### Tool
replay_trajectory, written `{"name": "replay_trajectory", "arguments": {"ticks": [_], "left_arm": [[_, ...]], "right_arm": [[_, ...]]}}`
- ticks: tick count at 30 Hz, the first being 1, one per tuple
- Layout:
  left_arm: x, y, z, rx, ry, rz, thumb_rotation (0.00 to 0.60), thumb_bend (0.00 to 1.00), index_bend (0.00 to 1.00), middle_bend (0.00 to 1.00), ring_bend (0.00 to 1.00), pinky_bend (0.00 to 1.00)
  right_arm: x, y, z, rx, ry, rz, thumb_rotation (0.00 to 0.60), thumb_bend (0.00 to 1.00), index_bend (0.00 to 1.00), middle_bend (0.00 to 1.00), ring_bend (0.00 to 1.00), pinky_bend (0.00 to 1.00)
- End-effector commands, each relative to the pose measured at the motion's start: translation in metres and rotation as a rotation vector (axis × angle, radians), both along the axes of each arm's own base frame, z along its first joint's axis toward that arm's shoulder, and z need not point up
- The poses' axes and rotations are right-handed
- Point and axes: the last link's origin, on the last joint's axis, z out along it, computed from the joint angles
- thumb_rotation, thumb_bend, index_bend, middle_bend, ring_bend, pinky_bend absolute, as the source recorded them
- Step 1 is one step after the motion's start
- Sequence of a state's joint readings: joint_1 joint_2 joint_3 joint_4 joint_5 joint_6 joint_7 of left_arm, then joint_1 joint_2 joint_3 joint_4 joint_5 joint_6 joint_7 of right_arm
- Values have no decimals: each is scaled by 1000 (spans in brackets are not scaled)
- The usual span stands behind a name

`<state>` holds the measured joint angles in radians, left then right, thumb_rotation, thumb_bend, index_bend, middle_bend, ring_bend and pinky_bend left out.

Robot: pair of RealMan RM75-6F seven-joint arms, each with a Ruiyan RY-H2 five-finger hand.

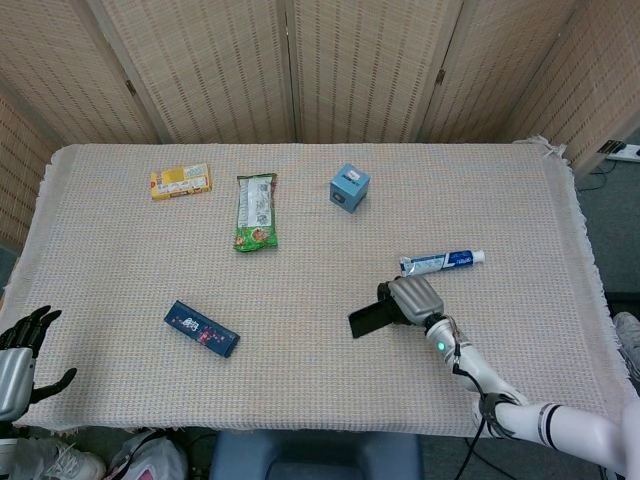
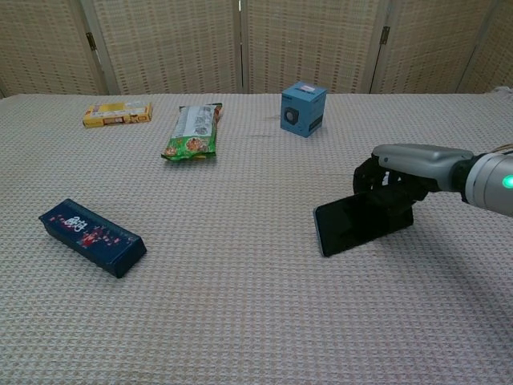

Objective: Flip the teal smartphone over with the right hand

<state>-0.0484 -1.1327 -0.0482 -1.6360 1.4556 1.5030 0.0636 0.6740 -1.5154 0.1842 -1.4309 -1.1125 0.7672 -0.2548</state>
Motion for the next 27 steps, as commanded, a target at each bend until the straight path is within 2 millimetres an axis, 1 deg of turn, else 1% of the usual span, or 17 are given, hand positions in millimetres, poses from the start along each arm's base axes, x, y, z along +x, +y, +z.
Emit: {"name": "replay_trajectory", "arguments": {"ticks": [1, 2, 3, 4, 6, 7, 10, 11, 14, 17, 20, 23, 27], "left_arm": [[0, 0, 1, 0, 2, -1, 600, 212, 171, 124, 152, 229], [0, 0, 1, 1, 1, -1, 600, 212, 171, 124, 152, 229], [0, 0, 1, 2, 1, -2, 600, 212, 171, 124, 152, 229], [0, -1, 1, 3, 0, -1, 600, 212, 171, 124, 152, 229], [0, -1, 2, 5, -1, 0, 600, 212, 171, 124, 152, 229], [-1, -1, 2, 6, -1, 0, 600, 212, 171, 124, 152, 229], [-1, -1, 2, 7, -3, -2, 600, 212, 171, 124, 152, 229], [0, -1, 2, 8, -5, -4, 600, 212, 171, 124, 152, 229], [0, 0, 2, 12, -6, -10, 600, 212, 171, 124, 152, 229], [1, 1, 2, 14, -2, -13, 600, 212, 172, 124, 152, 229], [4, 3, 1, 18, -1, -20, 600, 212, 173, 124, 152, 229], [8, 5, 0, 22, -1, -29, 600, 211, 174, 124, 152, 229], [14, 6, -1, 34, -6, -46, 600, 212, 174, 124, 152, 229]], "right_arm": [[7, -4, -2, -27, 29, 48, 600, 415, 294, 304, 288, 361], [9, -5, -3, -44, 44, 69, 600, 389, 239, 265, 256, 332], [10, -5, -3, -58, 53, 85, 600, 345, 145, 196, 206, 287], [11, -5, -2, -75, 58, 98, 600, 320, 98, 156, 179, 268], [13, -5, 1, -113, 60, 118, 600, 285, 35, 101, 138, 240], [12, -5, 4, -130, 60, 124, 600, 280, 24, 89, 127, 231], [8, -2, 16, -179, 75, 142, 600, 276, 12, 78, 120, 229], [6, 1, 24, -202, 83, 151, 600, 276, 12, 81, 120, 229], [-2, 12, 44, -250, 93, 161, 600, 275, 12, 120, 120, 229], [-12, 31, 71, -296, 96, 157, 600, 275, 12, 151, 119, 229], [-26, 56, 104, -363, 104, 142, 600, 276, 15, 172, 119, 228], [-41, 81, 133, -418, 110, 116, 600, 275, 37, 185, 120, 228], [-59, 112, 164, -472, 103, 85, 600, 275, 71, 198, 119, 228]]}}
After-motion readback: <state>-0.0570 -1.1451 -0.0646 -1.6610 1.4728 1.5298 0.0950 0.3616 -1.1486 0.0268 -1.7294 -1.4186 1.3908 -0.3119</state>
